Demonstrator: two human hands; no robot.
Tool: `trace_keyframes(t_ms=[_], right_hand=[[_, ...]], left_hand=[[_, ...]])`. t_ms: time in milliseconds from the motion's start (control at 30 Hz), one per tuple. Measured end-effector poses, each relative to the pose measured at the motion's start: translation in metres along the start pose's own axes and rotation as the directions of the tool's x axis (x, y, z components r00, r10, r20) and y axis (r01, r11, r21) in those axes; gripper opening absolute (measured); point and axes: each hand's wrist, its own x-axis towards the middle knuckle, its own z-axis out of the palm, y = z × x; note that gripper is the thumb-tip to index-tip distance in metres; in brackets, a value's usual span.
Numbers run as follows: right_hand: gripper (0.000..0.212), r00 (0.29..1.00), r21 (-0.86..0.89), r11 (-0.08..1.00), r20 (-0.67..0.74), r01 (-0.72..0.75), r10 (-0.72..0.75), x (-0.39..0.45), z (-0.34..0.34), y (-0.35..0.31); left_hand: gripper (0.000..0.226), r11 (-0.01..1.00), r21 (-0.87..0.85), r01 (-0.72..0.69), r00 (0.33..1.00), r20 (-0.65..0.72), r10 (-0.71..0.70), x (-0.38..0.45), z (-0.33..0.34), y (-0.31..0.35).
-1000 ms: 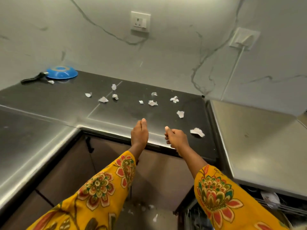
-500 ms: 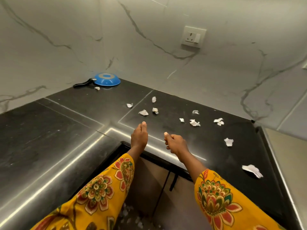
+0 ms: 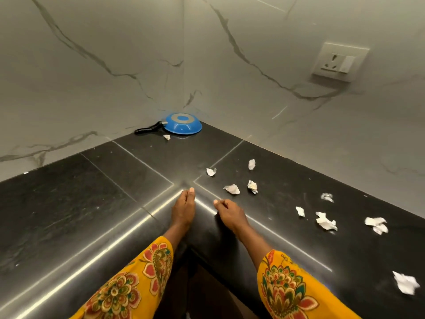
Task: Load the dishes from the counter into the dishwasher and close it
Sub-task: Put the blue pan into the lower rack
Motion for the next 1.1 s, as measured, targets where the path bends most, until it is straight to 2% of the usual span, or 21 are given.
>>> trace_keyframes(t_ms=[133,300,533,700,867,1100], right_hand=[[0.04,0.981,-0.151,0.976,0.139,0.158,-0.137,0.047,0.015,-0.011],[0.047,0.968,-0.138,0.97,0.184,0.2,-0.173,0.098,0.025,-0.027],[0.048,0.96,-0.054,0.969,0.162,0.241,-0.229,0.149,0.039,-0.039],[0.054,0.959,0.002,0.972,0.161,0.235,-0.232,0.182,0.042,-0.047],[0.055,0.962,0.018,0.972,0.136,0.236,-0.236,0.218,0.048,-0.058],[0.055,0.97,0.024,0.975,0.102,0.219,-0.22,0.269,0.056,-0.077]], left_hand=[[0.025,0.999,-0.045,0.017,0.998,-0.056,-0.019,0.036,0.008,-0.005],[0.021,0.994,-0.105,0.025,0.992,-0.12,-0.037,0.078,0.012,-0.009],[0.021,0.98,-0.201,-0.009,0.98,-0.194,-0.031,0.11,0.016,-0.006],[0.02,0.985,-0.171,-0.024,0.969,-0.248,-0.02,0.138,0.017,-0.005],[0.015,0.983,-0.186,-0.009,0.969,-0.242,-0.037,0.177,0.016,-0.01],[0.012,0.995,-0.102,-0.02,0.973,-0.229,-0.004,0.242,0.009,-0.001]])
